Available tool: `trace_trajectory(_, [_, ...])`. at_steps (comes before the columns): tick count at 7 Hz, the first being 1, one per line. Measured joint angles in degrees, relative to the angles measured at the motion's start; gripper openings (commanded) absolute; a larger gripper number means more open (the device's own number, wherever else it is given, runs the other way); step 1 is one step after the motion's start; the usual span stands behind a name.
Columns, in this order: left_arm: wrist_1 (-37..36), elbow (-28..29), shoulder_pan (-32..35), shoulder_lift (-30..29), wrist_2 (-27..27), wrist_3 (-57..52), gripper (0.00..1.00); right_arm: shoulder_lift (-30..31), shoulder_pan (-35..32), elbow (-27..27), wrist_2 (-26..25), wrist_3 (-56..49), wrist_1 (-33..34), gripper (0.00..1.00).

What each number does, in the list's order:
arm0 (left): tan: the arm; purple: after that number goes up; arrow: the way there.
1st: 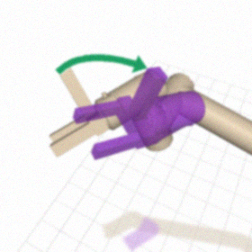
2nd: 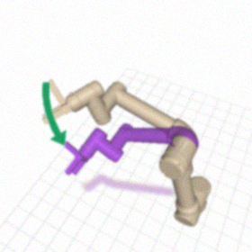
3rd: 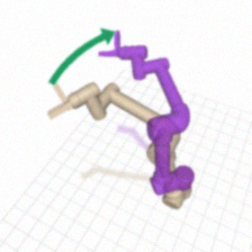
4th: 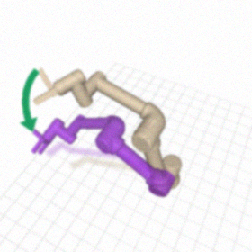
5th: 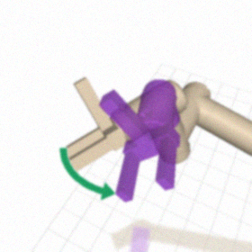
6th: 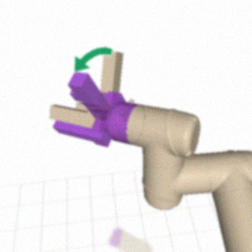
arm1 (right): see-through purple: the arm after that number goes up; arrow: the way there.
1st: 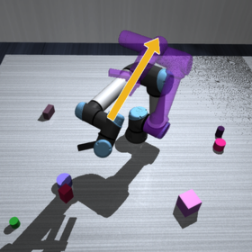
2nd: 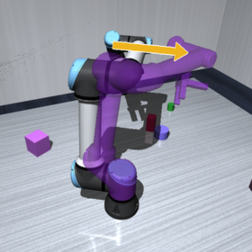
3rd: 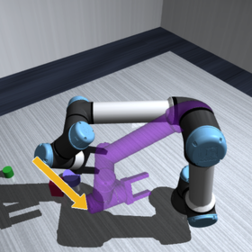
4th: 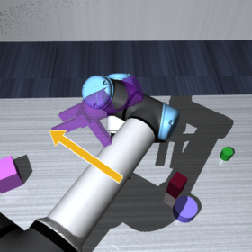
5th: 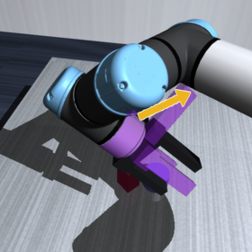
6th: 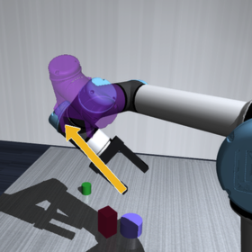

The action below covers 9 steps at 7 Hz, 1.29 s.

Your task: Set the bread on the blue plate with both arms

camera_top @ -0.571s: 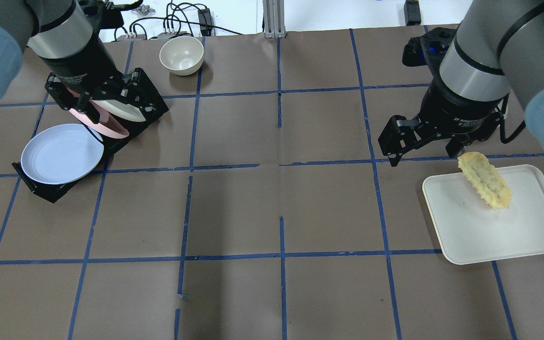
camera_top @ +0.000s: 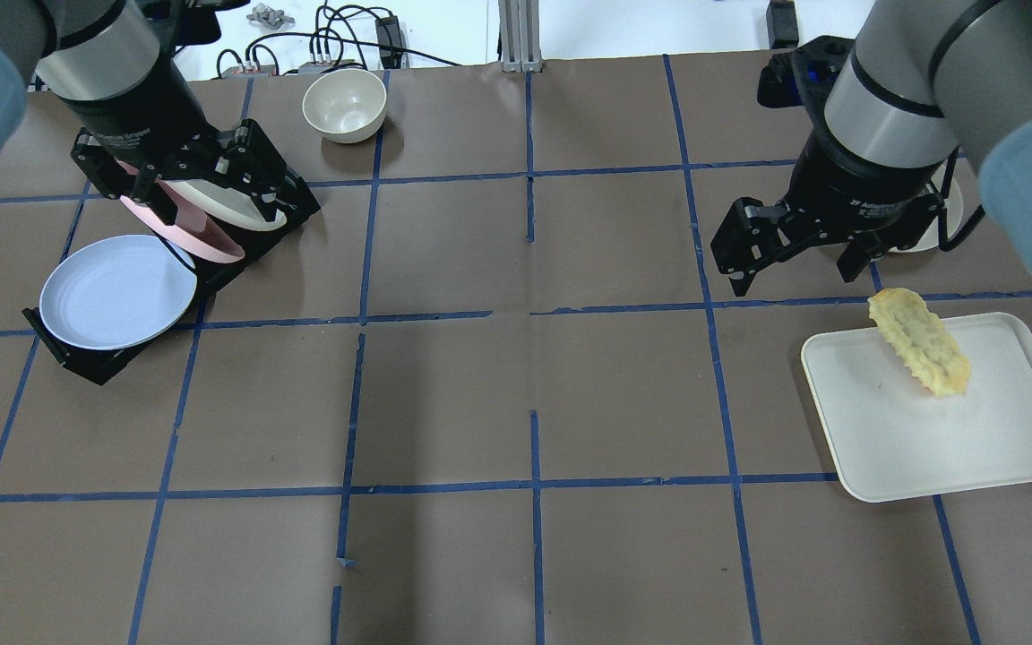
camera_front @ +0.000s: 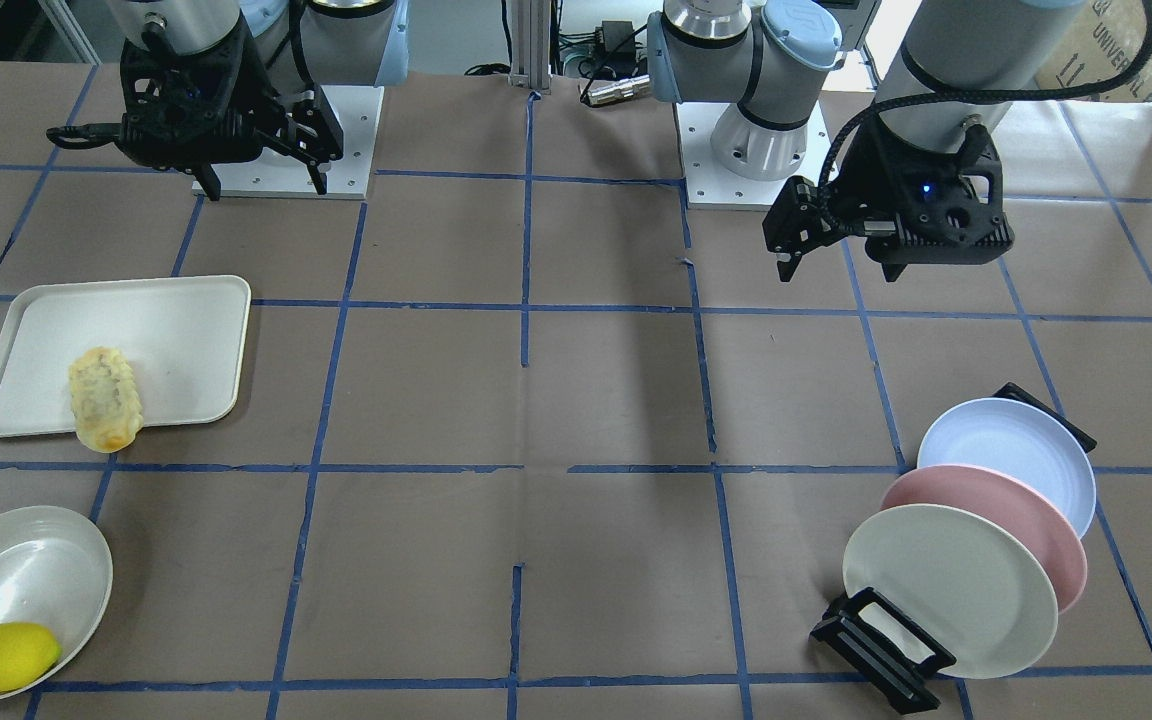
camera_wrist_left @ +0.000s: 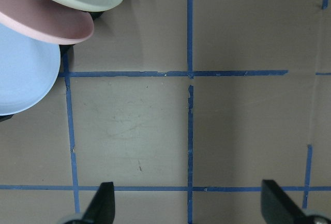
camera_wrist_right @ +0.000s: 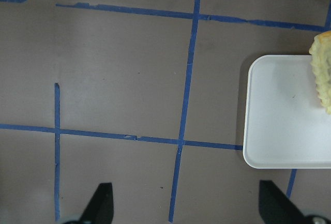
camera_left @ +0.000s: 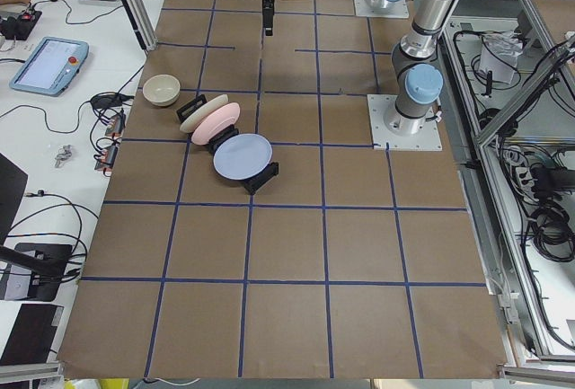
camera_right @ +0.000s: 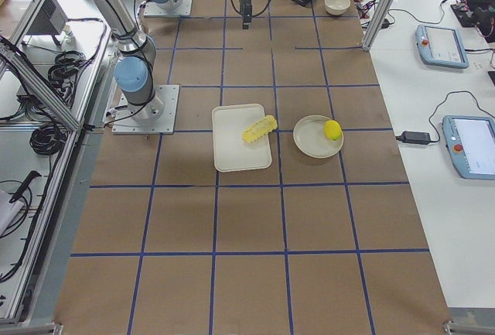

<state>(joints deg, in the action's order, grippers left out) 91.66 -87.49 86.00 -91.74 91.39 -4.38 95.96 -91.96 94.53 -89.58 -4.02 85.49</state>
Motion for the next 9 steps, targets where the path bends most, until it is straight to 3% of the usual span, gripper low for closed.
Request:
trace_trajectory(2, [-0.1, 0.5, -9.8, -0.7, -0.3, -13.7, 1.0, -3.4, 0.0, -3.8, -0.3, -0.1, -1.9, 1.0])
trace_trajectory(4, [-0.9, 0.8, -21.9, -4.2, -1.1, -30.7, 1.0, -4.2, 2.0, -2.3, -0.9, -2.1, -2.0, 1.0])
trace_trajectory(6, [-3.6, 2.7, -30.3, -11.2, -3.6, -40.6, 1.0, -4.4, 8.8, 0.2, -1.2, -7.8, -1.5, 1.0])
trace_trajectory(8, [-7.8, 5.6, -33.5, -19.8, -3.7, -45.0, 1.0, -4.9, 17.8, 6.4, -1.1, -16.9, 4.8, 1.0])
trace_trajectory(9, [-10.9, 6.5, -34.0, -23.8, -2.8, -45.7, 1.0, -5.8, 19.7, 11.4, -1.1, -19.5, 12.6, 1.0])
